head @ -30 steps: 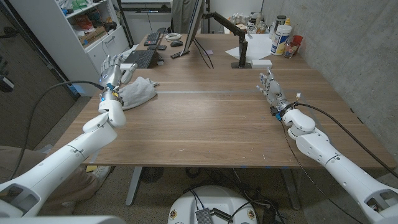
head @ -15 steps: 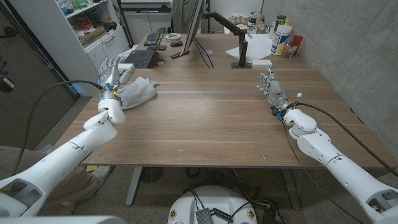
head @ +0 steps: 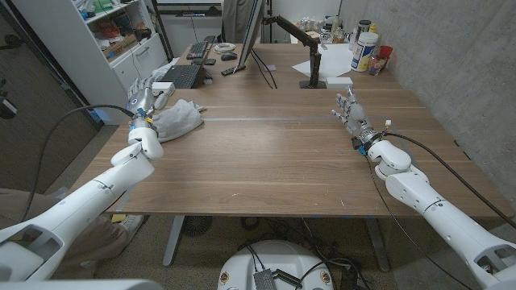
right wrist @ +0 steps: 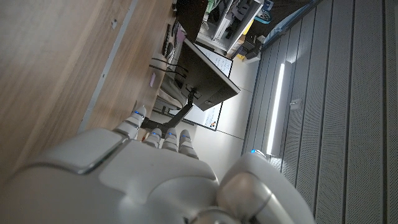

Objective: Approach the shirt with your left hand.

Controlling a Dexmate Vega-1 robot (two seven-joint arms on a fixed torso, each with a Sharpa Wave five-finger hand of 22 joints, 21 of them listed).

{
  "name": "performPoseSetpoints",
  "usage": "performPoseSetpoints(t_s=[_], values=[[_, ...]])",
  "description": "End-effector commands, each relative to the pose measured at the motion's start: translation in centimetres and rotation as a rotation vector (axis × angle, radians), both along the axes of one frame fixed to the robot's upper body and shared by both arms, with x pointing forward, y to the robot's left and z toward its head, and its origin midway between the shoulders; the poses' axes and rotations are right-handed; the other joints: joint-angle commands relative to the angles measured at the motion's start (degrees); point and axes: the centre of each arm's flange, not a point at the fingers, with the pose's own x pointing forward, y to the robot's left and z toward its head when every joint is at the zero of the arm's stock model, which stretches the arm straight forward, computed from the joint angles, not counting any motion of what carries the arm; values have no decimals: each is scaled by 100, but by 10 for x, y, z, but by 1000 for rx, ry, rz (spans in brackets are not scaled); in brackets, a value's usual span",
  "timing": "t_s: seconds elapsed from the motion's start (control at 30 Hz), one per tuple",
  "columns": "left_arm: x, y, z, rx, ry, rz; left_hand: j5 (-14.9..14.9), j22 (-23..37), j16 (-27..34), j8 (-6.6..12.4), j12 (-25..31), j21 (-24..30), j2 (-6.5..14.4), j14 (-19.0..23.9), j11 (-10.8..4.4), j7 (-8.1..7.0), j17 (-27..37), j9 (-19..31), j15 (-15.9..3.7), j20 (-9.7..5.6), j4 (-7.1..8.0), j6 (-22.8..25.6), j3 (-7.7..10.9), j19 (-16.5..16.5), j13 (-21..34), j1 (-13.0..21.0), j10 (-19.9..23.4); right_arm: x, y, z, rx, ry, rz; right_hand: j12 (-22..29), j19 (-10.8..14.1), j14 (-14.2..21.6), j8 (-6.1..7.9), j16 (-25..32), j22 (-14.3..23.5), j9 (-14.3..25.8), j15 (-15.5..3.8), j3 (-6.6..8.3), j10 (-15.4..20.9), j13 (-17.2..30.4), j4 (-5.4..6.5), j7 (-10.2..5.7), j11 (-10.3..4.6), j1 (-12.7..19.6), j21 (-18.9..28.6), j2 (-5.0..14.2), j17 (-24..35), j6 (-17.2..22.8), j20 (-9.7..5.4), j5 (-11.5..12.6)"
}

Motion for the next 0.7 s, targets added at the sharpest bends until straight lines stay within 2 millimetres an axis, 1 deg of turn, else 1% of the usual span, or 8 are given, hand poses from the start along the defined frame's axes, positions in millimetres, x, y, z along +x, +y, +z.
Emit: performPoseSetpoints(t_s=[0.03,0.3,0.33,0.4,0.43,0.5,0.63,0.7], values=[[15,7,-4,-20,39,3,-14,3,-12,-6,-14,0,-1,-72,20,-1,18,30,-23,23,-23,23,16,-34,20,59,-51,0,3,1,-6,1,15,16,0,-119,29,21,17,18,7,-49,-1,19,11,-16,-4,1,34,42,7,24,-11,2],[22,6,-4,-29,50,-6,-15,3,-16,-6,-20,-4,-2,-84,25,6,18,30,-16,23,-25,23,15,-38,20,65,-63,0,2,1,-4,-4,8,16,-3,-118,29,21,17,18,9,-53,1,19,11,-17,-1,-1,32,42,7,28,-7,2],[26,6,-3,-26,57,-5,-15,3,-16,-7,-23,-4,-1,-85,26,6,18,30,-15,23,-25,20,15,-37,20,67,-69,0,1,1,-4,-4,5,16,-3,-119,29,21,17,18,9,-54,1,19,12,-17,0,-2,32,42,7,28,-7,2],[26,6,-3,-26,56,-5,-14,3,-16,-7,-25,-4,0,-86,19,5,18,30,-11,21,-25,21,16,-37,20,68,-73,0,1,1,-4,-4,5,17,-3,-117,29,22,17,18,10,-55,4,19,12,-16,0,-3,32,42,7,27,-6,2],[32,7,3,-22,71,-11,-14,3,-17,-8,-27,-5,0,-88,18,5,18,30,-10,22,-25,19,16,-38,20,69,-79,0,1,2,-4,-3,8,17,-4,-117,29,22,17,18,10,-56,4,19,12,-14,1,-3,31,42,7,28,-5,2],[32,7,3,-21,71,-12,-14,4,-19,-8,-27,-5,1,-95,20,9,18,30,-5,19,-25,18,17,-37,21,71,-78,0,1,2,-4,-3,9,17,-4,-117,30,22,17,18,10,-57,5,19,12,-15,2,-3,31,42,7,31,-5,2],[41,5,3,-5,98,-10,-13,4,-22,-9,-29,-5,2,-104,21,12,18,31,-6,19,-26,16,18,-36,21,75,-82,-1,3,4,1,-12,18,19,-5,-115,32,23,17,18,12,-58,11,19,13,-15,-1,-4,30,43,7,36,-3,2],[41,5,3,-5,97,-9,-12,4,-25,-11,-35,-7,4,-114,24,13,18,31,-8,20,-26,10,19,-38,21,79,-95,-1,3,4,2,-12,19,25,-4,-114,33,23,17,18,12,-59,27,19,13,-12,6,-5,30,43,7,41,-2,2]])
